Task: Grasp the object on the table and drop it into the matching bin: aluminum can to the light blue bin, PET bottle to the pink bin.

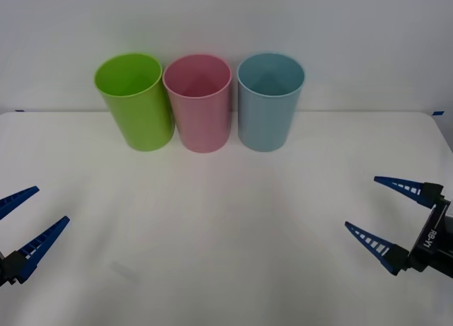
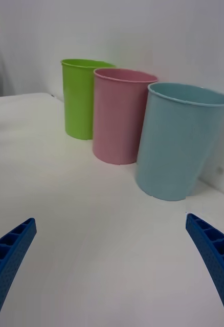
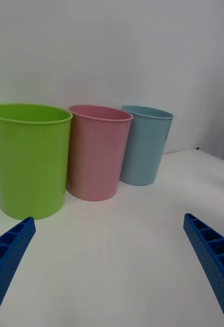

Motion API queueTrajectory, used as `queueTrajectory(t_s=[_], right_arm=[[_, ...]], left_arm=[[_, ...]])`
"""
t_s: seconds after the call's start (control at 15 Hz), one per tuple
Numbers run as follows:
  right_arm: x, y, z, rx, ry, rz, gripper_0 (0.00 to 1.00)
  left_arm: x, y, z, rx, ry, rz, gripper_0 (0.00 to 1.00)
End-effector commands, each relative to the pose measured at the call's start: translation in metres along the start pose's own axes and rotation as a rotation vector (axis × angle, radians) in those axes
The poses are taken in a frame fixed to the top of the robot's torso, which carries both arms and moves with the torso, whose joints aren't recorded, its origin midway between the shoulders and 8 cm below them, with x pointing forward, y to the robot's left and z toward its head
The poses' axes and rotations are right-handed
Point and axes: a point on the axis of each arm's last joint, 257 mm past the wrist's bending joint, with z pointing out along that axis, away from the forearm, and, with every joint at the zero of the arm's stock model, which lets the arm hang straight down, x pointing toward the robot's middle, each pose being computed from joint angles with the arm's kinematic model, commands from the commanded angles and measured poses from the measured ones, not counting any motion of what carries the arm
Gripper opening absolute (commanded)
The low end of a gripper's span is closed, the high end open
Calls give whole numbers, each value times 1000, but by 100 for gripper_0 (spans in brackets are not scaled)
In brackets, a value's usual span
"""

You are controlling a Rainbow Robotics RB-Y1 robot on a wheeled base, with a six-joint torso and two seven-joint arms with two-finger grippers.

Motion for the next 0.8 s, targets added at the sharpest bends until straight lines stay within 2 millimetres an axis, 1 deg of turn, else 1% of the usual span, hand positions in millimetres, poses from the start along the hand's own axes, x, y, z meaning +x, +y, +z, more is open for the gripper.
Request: queueTrajectory(t_s=[0.07,0.33,0.53,0.8], right_arm=[[13,9,-17,1,29,32,100],[26,19,-32,1,63,62,100],[30,23,-36,-2,74,70,100],[32,24,-37,-3,80,72,100]], left_arm=[[0,0,0,0,0,0,100],[0,0,0,0,0,0,100],[0,0,0,0,0,0,100],[0,0,0,0,0,0,100]])
